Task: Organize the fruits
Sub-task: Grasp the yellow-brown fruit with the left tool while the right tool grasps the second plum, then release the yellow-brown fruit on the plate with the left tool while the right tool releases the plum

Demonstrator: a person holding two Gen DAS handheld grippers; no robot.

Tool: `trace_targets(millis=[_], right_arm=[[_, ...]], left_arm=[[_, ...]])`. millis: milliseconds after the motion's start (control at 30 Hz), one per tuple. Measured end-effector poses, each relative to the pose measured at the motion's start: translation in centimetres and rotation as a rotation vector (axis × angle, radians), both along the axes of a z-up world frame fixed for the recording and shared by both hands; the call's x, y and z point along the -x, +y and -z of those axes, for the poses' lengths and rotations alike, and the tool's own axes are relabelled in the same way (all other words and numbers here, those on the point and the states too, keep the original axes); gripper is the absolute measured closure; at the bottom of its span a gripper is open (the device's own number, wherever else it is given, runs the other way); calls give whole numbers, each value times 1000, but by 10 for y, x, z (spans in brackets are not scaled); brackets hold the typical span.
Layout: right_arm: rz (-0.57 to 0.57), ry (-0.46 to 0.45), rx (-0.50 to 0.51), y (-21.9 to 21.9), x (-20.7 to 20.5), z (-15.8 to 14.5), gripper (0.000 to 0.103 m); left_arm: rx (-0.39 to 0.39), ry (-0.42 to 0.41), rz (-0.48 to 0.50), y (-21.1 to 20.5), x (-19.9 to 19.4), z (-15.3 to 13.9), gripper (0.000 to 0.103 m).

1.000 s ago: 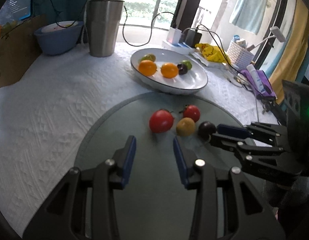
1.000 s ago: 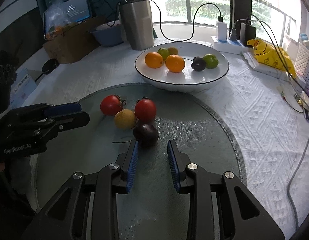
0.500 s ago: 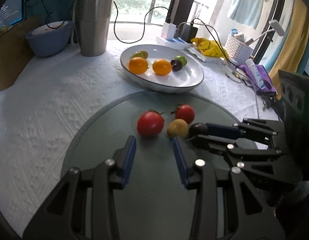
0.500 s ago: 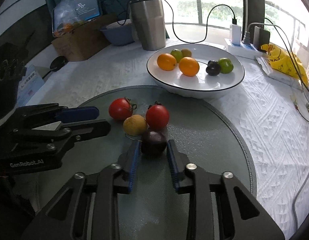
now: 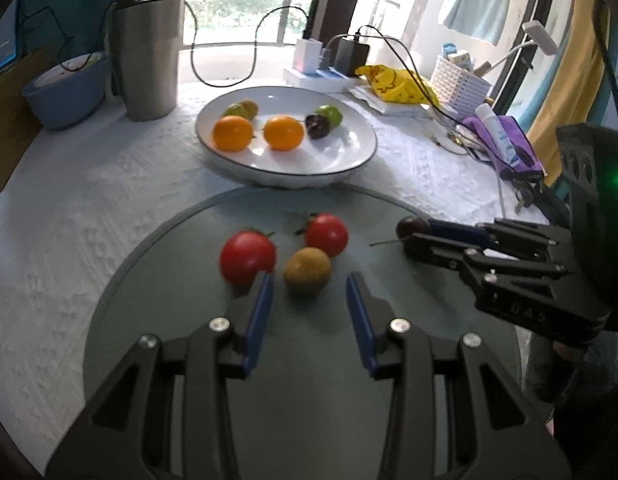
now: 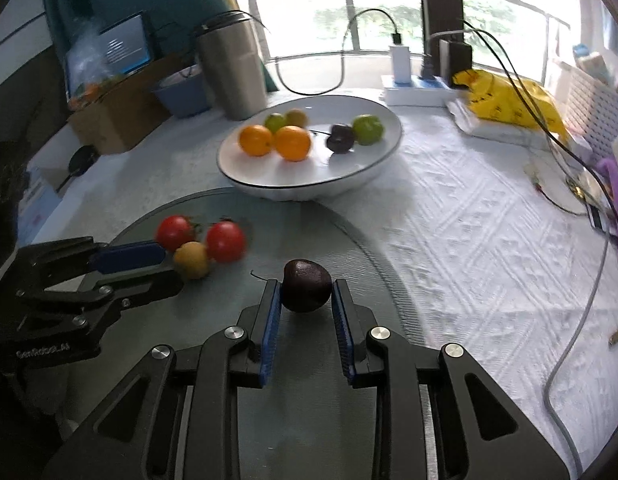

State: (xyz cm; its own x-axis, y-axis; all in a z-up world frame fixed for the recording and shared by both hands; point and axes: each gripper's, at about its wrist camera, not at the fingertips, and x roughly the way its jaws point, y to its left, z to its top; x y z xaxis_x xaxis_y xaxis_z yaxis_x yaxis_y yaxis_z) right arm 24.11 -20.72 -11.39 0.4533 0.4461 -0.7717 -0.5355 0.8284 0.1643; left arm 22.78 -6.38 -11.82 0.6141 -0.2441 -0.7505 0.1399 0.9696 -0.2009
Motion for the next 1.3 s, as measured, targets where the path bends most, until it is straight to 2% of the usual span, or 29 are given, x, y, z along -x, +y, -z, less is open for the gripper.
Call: trace_targets(millis=[200, 267, 333, 500, 833, 867, 933, 1000, 1300], right_arm=[[-15, 5, -7, -1, 0, 1, 74], [-25, 12, -18, -2, -1, 1, 69], [-34, 18, -21, -2, -2, 1, 57], [-41, 21, -34, -4, -5, 2, 54], [-92, 13, -26, -1, -2, 3, 55], [-96, 9, -19, -1, -1, 3, 56], [-103, 2, -6, 1, 1, 3, 68], [-97, -7, 8, 1, 1, 3, 75], [-92, -8, -5, 1, 5, 1, 75]], left_arm=[[-23, 16, 1, -6, -10, 5, 64], [-30, 17, 0, -7, -12, 5, 67], [-42, 28, 6, -9, -14, 7, 73], [-47, 26, 12, -10, -14, 7, 74], [-36, 26, 14, -10, -15, 5, 74], [-34, 26, 14, -10, -15, 5, 74], [-30, 25, 13, -9, -14, 5, 74], [-27, 22, 12, -8, -13, 4, 74], [-12, -3, 7, -3, -7, -3, 74]])
